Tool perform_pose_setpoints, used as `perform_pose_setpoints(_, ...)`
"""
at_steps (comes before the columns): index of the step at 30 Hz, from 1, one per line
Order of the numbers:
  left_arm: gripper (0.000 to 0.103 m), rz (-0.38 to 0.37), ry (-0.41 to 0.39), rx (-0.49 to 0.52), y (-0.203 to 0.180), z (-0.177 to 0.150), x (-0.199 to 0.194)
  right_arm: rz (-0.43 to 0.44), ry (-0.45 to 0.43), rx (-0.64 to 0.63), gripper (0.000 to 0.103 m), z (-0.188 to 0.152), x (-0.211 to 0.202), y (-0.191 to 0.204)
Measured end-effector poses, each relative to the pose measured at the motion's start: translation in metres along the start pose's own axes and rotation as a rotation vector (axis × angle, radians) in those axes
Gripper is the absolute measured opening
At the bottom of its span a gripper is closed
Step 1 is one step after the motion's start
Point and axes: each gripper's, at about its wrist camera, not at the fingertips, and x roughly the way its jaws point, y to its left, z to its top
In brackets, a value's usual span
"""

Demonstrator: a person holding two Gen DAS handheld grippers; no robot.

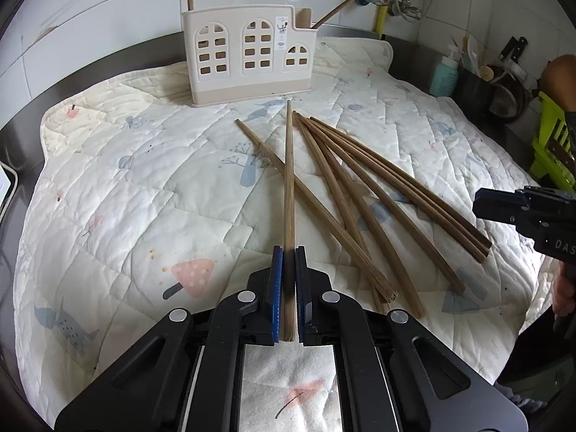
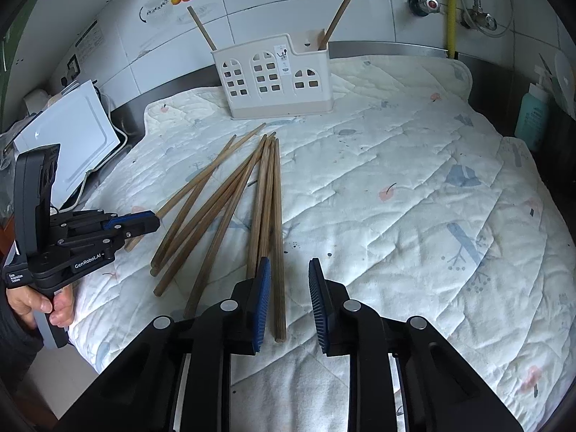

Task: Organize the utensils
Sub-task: 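Close the left tool on a chopstick while the right tool grasps another chopstick, then lift the chopstick with the left tool to the holder while the right tool carries its own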

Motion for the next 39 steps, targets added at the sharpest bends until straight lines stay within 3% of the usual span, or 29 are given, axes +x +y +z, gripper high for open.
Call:
perform_pose_setpoints(15, 0.005, 0.011, -0.057, -0.039, 0.003, 0.005, -0.023, -0.001, 0.022, -0.008, 0.014, -0.008, 0.009, 0.002)
perform_pose_setpoints(26, 0.005, 0.009, -0.119, -0.050, 0.005, 0.023, -0.040, -0.063, 0.012, -0.096, 0.007, -0.013, 0.018, 0.014)
perform_pose_setpoints(31, 0.005, -0.008, -0.152, -0.069, 0.007, 0.033, -0.048, -0.079, -0.048, -0.119, 0.007, -0.004, 0.001, 0.018)
perform_pose_setpoints(39, 0.005, -0.016, -0.185, -0.069, 0.008, 0.049, -0.054, -0.057, -0.183, -0.134, 0.006, 0.044, -0.034, 0.021)
